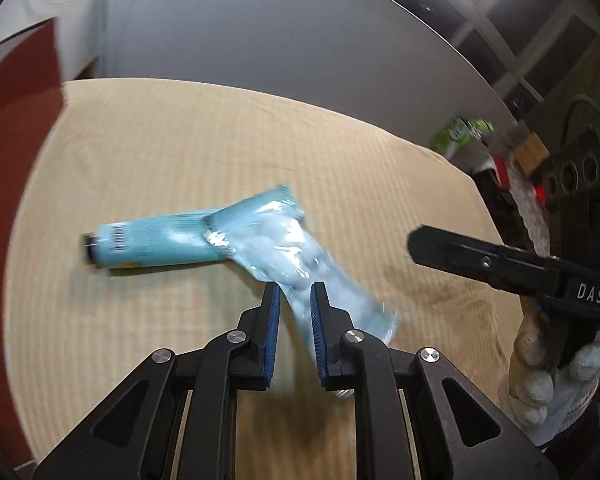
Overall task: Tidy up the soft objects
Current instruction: 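Lower both grippers toward the cotton packet and the light-blue tube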
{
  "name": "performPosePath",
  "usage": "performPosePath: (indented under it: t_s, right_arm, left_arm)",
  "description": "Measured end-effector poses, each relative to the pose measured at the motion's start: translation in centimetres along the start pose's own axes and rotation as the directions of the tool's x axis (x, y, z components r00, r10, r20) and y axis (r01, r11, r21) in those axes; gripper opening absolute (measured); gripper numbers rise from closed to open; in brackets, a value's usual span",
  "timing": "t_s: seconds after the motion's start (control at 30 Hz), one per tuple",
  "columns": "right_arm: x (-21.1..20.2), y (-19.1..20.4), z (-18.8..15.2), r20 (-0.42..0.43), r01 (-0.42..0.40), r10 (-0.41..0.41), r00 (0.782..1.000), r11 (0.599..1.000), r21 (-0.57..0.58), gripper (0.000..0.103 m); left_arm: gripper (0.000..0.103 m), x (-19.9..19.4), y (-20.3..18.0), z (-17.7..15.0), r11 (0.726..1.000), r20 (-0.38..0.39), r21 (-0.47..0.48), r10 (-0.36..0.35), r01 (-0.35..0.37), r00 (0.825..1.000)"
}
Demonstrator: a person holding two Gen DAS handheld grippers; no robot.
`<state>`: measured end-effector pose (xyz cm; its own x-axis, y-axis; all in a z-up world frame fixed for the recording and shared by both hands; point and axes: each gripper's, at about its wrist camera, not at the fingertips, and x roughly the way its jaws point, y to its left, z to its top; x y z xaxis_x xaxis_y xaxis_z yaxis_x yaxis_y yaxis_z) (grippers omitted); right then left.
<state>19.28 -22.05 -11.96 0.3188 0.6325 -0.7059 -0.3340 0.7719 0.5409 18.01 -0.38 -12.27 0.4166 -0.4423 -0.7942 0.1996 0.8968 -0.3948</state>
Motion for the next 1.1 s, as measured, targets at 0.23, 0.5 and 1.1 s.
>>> performPosePath:
  t_s: [0.23,0.5,1.1]
  right_arm:
    - [-1.3,-0.6,0.3,-0.017,0.053,-0.053,0.998,0.998,-0.043,0.039]
    - [0.4,2.0,0.6,-0.104,0.13,-0.168,0.98,0.945,-0.302,0.059]
    - [6.7,4.0,1.1,-0.208,0.128,-0.261,0.943,0.86,-0.494,0.065]
  left_arm:
    - [0.015,1.4,-2.1,0.2,0.997,-0.032,0.066,-0.037,0.039,0.999]
    - [0.067,-3.0,-0.3,1.8,0.94,0.01,0.291,0.183,-0.178,0.983]
    - [0.067,2.9,-0.3,5.6,0.811,-0.209,0.542,0.383,-0.22,0.9]
